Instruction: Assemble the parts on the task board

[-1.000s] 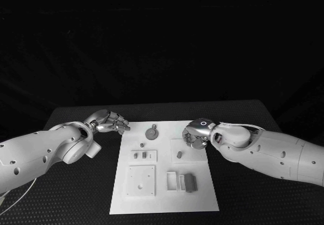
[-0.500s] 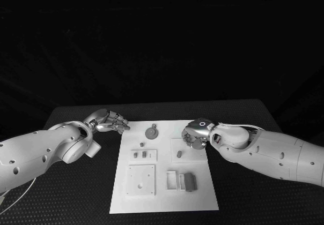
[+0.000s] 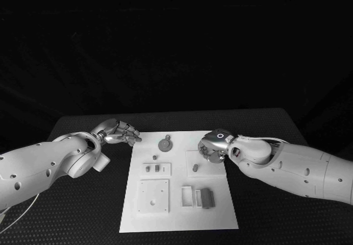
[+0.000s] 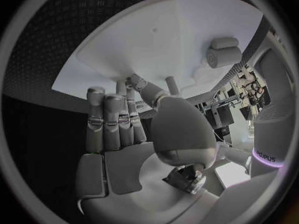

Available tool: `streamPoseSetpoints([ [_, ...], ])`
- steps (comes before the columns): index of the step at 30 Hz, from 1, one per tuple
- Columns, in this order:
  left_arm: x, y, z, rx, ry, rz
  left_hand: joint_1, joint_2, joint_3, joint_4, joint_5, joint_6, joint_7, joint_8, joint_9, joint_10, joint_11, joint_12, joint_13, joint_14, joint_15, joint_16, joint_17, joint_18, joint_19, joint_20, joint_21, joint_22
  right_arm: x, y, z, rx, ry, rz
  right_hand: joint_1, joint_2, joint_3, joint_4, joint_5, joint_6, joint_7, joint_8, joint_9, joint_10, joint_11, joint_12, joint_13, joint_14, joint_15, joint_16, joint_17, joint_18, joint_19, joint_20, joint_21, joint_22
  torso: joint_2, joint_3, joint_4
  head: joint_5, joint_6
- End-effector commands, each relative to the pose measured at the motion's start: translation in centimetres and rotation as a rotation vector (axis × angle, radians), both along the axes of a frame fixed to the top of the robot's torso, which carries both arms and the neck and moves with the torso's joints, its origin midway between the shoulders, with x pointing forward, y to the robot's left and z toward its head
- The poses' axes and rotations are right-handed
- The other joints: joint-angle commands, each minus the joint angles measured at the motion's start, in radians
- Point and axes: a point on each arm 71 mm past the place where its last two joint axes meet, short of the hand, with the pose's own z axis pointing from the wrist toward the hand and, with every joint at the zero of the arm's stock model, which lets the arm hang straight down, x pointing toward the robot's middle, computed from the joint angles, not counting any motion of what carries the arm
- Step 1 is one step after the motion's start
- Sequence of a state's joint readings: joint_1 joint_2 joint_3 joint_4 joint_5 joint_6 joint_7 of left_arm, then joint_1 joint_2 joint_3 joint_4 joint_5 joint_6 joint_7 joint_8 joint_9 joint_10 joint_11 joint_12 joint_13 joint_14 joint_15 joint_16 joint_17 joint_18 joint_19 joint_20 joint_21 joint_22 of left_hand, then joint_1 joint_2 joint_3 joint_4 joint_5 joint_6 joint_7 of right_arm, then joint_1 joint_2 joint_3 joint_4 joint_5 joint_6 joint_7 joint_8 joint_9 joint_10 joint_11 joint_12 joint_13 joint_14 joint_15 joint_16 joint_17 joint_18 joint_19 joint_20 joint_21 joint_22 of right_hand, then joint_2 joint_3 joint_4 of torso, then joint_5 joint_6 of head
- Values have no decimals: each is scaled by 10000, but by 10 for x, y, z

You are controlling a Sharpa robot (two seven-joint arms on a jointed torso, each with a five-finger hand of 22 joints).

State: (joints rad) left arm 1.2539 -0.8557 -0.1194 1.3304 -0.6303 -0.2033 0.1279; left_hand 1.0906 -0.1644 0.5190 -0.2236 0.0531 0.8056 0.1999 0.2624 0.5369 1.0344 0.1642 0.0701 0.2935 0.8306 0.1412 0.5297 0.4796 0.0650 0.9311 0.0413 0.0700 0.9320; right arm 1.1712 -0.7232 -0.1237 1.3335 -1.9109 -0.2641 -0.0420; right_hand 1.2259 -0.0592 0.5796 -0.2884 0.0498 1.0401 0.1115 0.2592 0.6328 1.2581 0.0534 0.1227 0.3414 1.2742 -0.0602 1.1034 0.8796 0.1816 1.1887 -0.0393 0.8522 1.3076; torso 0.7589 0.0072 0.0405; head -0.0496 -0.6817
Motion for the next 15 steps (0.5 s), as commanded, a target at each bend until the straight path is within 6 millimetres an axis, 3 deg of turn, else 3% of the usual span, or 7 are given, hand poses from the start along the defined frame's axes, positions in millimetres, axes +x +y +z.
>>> streamPoseSetpoints([
  [1,0,-1,1,-58,29,-87,-88,-10,-65,14,-36,-31,12,43,-11,11,28,-14,-15,32,36,-52,13,127,5,42,-15,-9,0,-3,-3,-217,-205,-152,105,-9,32,-33,-20,80,2,36,9,67,-10,20,4,58,4,55,-12,802,69,-9,43,150,2,2,0,-2,0],
  [15,1,1,0,-24,66,-53,-105,-4,-81,34,-37,-36,14,49,-10,12,29,-12,-27,36,37,-65,31,128,5,44,-12,-15,-3,-7,0,-28,-327,-151,105,-38,0,-26,-21,153,-19,71,17,199,-51,10,-34,114,-37,88,-5,802,150,-27,72,158,-1,1,-4,-10,0],
])
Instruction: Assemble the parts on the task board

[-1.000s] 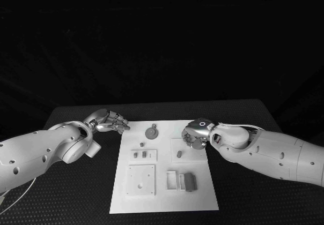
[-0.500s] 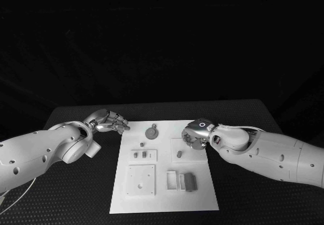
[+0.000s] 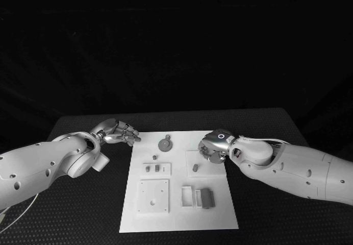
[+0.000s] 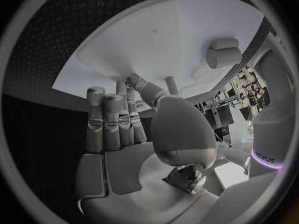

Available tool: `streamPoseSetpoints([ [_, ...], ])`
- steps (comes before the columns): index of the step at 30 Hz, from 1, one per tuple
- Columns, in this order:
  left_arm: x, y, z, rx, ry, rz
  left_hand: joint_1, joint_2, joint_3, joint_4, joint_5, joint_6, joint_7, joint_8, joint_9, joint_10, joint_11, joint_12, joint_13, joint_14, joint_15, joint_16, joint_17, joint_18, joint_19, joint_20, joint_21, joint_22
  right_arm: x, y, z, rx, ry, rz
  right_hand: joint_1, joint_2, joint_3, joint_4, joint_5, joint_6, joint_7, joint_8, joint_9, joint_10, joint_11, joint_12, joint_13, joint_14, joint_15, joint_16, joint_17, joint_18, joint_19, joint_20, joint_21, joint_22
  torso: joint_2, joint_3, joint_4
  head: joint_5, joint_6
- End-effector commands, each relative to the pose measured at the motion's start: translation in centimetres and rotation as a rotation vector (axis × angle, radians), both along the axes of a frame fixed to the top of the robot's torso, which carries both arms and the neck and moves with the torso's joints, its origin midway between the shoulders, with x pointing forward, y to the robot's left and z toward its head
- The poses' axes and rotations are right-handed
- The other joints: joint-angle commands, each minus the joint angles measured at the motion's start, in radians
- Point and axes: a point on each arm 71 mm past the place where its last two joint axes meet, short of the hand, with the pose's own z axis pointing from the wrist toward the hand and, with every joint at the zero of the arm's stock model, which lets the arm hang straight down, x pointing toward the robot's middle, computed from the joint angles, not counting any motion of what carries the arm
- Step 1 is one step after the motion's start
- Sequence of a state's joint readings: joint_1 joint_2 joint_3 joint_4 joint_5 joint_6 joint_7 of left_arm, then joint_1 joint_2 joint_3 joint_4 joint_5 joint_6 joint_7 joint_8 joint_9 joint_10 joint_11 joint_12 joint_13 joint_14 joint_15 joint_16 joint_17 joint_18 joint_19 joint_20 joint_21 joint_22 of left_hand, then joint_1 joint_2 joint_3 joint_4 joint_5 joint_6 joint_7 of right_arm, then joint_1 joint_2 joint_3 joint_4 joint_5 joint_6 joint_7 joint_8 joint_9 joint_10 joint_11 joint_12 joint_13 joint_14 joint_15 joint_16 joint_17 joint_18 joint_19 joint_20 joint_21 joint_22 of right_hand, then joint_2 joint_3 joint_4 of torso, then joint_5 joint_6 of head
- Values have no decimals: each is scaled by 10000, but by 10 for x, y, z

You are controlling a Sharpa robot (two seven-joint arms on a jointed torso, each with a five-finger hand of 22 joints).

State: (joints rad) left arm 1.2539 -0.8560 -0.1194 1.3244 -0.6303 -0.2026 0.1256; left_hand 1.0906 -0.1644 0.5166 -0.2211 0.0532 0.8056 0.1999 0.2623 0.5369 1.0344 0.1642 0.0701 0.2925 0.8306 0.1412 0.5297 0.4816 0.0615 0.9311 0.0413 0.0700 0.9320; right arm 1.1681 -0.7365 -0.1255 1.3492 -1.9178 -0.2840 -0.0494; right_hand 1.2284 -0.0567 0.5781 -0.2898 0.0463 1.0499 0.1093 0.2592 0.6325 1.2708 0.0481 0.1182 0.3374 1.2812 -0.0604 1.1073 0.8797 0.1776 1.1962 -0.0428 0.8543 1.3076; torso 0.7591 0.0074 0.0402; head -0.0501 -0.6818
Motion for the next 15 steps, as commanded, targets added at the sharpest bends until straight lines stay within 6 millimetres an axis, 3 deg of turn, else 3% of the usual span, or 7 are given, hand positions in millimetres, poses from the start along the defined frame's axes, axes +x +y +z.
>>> streamPoseSetpoints([
  [1,0,-1,0,-57,53,-117,-105,-4,-57,10,-37,-36,14,49,-10,12,28,-12,-17,36,37,-65,11,163,5,44,-12,-16,0,-5,0,-103,-198,-156,79,-65,15,-12,15,57,2,71,20,75,0,55,6,45,-36,50,-6,842,77,7,50,159,-3,0,-2,-4,3],
  [15,2,5,0,44,41,42,-116,-16,-73,21,-37,-46,16,52,-11,7,31,-13,-30,33,39,-81,27,163,-2,45,-13,-23,-1,-6,4,255,-553,-121,65,-127,-7,-10,15,122,-25,98,24,177,-36,49,-19,82,-73,85,11,842,135,-10,75,167,0,6,-3,-6,3],
])
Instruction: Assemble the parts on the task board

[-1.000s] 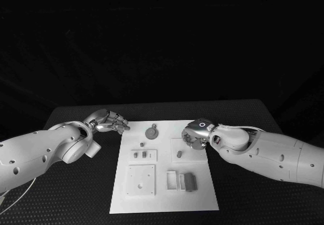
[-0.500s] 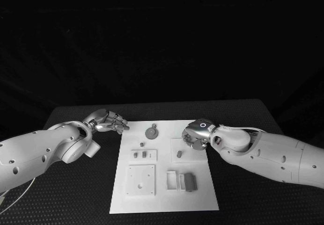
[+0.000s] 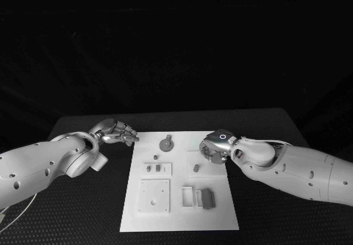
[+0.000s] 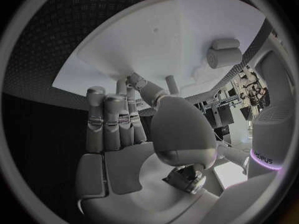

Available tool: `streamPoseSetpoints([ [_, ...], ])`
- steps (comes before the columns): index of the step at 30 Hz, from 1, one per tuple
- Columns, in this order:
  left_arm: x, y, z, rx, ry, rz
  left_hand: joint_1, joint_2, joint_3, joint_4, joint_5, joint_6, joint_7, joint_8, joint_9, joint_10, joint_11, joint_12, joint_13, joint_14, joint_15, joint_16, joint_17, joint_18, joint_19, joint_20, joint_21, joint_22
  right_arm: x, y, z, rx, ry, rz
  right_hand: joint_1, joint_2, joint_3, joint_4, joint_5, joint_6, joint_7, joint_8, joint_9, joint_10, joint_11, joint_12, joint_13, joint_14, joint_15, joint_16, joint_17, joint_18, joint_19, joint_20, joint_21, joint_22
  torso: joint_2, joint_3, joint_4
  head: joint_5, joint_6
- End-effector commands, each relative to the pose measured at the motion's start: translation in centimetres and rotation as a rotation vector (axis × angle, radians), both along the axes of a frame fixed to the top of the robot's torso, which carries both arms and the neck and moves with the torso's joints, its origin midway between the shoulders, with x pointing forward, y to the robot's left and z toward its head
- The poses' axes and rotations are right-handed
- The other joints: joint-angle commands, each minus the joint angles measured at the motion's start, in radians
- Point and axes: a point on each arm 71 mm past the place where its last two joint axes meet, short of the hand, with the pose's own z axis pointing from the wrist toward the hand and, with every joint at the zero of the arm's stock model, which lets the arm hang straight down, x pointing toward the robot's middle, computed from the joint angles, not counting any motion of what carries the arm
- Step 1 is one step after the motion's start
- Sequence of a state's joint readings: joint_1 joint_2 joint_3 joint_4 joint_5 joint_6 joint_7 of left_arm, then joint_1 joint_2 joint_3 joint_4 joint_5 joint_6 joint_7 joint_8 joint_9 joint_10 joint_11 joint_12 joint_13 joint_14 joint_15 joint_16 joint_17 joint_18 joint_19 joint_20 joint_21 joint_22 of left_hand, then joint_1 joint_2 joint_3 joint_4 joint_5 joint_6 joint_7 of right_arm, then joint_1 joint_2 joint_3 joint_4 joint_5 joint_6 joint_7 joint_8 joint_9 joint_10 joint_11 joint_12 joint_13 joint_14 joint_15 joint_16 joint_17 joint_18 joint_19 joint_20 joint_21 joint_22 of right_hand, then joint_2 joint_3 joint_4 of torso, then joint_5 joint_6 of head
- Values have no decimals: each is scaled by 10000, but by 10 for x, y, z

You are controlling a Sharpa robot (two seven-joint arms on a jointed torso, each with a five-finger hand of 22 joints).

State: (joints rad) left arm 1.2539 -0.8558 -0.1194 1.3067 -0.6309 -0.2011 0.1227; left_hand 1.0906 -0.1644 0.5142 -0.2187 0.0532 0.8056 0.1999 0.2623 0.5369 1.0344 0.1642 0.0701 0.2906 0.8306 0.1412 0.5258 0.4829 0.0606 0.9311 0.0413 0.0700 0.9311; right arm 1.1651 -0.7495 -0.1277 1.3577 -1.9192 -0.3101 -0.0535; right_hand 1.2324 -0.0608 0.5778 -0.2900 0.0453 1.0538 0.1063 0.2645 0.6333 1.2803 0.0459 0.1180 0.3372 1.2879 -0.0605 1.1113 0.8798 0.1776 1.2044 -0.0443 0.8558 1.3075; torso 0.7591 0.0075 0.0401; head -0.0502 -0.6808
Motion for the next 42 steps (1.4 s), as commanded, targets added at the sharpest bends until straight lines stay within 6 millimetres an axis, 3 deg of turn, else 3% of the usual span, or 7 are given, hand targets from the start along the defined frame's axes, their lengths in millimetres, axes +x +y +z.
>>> streamPoseSetpoints([
  [1,0,-1,0,-39,28,-116,-117,-16,-49,-2,-37,-47,16,52,-11,6,31,-14,-12,33,39,-44,15,172,-2,46,-13,-14,2,-2,5,140,-420,-79,25,-87,-4,-7,24,84,4,46,16,84,-15,51,-18,16,-73,46,11,842,54,4,61,167,0,1,-2,-5,-4],
  [17,0,-2,0,-24,35,-136,-115,-16,-56,7,-37,-57,18,56,-12,1,33,-14,-25,30,41,-60,32,173,-8,46,-13,-21,1,-5,11,484,-274,-172,20,-96,-2,-4,24,99,-2,50,15,109,-24,42,-30,22,-82,54,16,842,69,-2,65,168,-1,-5,2,6,-33],
  [29,1,0,0,18,43,-109,-105,-12,-57,9,-37,-64,19,58,-12,-3,34,-15,-34,27,42,-73,44,174,-13,47,-14,-26,2,-8,31,728,-2,-287,-14,-85,-2,2,24,94,3,42,8,117,-22,22,-46,8,-80,48,17,842,61,0,55,165,-2,-11,5,-4,-14],
  [35,1,0,0,18,35,-103,-100,-13,-60,11,-37,-71,21,59,-13,-8,36,-16,-41,24,43,-81,52,174,-18,49,-14,-29,-1,2,41,1094,-66,-77,-18,-83,0,-1,24,95,3,41,7,120,-22,16,-51,4,-80,46,17,842,59,-1,51,164,1,-3,5,26,-12],
  [42,1,-1,0,12,35,-120,-99,-13,-62,13,-37,-75,22,60,-14,-9,38,-16,-46,23,45,-88,59,173,-20,50,-14,-32,-10,28,48,1349,85,498,-24,-76,3,-1,24,93,4,39,5,123,-22,9,-57,0,-80,44,17,842,57,-2,47,162,0,-4,4,87,-27],
])
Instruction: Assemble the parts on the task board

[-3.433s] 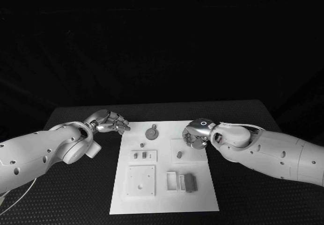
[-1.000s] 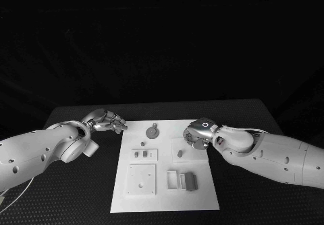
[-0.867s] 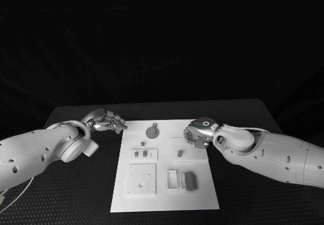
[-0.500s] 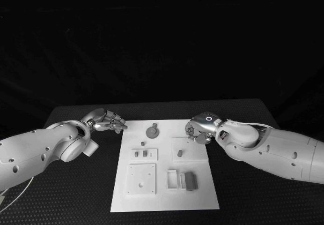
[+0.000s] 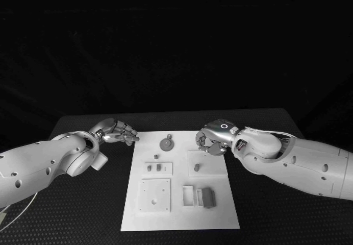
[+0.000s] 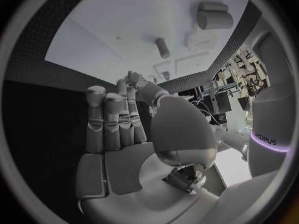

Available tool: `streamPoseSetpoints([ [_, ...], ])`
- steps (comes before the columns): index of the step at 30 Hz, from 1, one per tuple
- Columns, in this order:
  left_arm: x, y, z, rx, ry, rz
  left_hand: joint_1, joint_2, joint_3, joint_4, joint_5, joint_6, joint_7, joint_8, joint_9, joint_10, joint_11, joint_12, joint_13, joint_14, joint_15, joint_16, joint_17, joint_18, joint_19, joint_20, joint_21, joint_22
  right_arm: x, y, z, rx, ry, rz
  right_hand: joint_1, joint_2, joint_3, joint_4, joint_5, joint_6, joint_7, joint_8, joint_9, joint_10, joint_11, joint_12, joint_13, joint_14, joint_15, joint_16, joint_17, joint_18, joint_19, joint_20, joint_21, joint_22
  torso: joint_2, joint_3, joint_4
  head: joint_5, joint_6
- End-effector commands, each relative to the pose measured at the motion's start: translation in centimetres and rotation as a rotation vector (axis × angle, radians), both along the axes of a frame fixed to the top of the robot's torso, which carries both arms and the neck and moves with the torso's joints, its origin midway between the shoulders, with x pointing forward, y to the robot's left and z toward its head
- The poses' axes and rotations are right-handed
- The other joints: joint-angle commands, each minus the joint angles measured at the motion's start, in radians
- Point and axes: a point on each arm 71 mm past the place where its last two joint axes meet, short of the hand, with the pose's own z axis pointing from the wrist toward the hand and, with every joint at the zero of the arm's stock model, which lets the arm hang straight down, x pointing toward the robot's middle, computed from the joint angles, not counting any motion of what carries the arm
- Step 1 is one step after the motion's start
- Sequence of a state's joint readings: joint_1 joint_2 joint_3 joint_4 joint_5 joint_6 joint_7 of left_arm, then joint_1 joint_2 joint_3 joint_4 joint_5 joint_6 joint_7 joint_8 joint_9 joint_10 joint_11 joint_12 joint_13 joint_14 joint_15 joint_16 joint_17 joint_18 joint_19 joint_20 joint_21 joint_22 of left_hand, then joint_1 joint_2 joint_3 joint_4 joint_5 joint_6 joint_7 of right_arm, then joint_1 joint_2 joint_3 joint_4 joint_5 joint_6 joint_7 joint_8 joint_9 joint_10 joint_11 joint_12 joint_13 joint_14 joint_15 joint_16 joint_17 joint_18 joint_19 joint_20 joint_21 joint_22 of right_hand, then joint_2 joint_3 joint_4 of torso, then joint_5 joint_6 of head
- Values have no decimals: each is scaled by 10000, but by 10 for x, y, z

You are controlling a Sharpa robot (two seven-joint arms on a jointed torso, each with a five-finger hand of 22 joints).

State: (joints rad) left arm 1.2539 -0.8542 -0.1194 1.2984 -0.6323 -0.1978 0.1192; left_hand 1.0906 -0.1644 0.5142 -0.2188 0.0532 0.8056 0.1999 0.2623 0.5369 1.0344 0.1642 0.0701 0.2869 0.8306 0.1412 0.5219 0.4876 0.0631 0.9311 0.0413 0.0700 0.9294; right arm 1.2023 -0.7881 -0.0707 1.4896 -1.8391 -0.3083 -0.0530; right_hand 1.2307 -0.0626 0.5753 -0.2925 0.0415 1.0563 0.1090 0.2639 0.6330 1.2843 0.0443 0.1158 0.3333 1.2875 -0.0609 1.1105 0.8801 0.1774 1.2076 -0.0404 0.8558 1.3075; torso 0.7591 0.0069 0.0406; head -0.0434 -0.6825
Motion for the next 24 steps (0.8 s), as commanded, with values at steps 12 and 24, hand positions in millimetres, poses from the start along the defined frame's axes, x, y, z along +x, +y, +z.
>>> streamPoseSetpoints([
  [12,0,-7,1,-90,-14,-248,-94,-14,-67,18,-37,-83,25,62,-15,-12,39,-15,-18,22,46,-60,25,148,-25,52,-14,-19,-18,69,3,-336,928,1120,-46,-5,32,18,63,35,-6,21,-5,68,8,-16,-52,-28,-64,28,8,843,0,-39,16,153,-5,-16,6,235,-58],
  [24,-2,-12,2,-282,-3,-304,-96,-29,-81,21,-38,-100,31,61,-18,-23,45,-18,-33,15,51,-78,41,146,-36,57,-16,-27,-27,105,-6,-634,1276,1740,-80,38,28,13,63,10,6,6,-12,55,20,-51,-76,-52,-53,11,2,843,-22,-32,-11,145,3,-21,5,477,-153],
])
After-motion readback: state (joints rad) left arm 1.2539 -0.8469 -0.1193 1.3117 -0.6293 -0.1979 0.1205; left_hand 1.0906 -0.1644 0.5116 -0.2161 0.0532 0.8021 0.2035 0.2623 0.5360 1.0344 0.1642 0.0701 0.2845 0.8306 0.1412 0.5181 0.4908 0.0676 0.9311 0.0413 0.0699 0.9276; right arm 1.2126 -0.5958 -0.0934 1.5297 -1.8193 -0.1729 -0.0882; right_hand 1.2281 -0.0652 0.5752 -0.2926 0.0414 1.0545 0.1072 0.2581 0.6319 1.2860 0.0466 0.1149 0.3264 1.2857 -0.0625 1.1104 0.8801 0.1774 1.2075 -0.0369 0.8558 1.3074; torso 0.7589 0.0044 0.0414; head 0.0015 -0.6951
